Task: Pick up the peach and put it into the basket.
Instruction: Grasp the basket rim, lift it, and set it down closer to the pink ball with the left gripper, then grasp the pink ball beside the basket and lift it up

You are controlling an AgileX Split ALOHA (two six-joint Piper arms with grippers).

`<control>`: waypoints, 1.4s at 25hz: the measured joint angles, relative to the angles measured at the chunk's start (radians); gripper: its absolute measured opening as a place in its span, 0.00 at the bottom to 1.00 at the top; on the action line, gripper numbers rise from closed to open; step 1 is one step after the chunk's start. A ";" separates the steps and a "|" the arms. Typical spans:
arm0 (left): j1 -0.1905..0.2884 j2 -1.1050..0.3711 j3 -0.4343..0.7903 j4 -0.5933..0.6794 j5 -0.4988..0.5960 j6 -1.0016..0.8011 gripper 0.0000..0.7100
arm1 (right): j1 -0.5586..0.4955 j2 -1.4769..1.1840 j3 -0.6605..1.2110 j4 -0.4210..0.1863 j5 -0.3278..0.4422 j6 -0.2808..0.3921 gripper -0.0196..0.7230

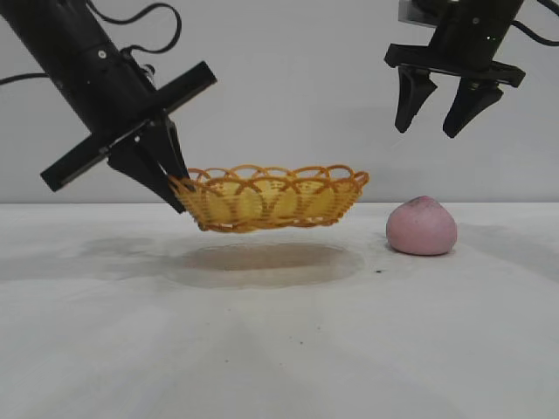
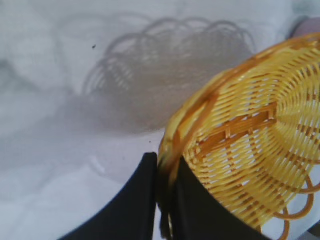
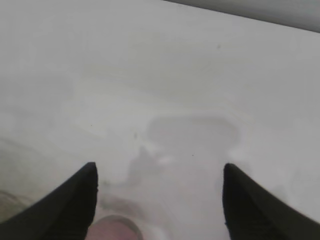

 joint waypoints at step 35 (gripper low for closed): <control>0.017 -0.060 -0.364 0.843 0.312 -0.135 0.73 | 0.000 0.000 0.000 0.006 0.012 0.000 0.62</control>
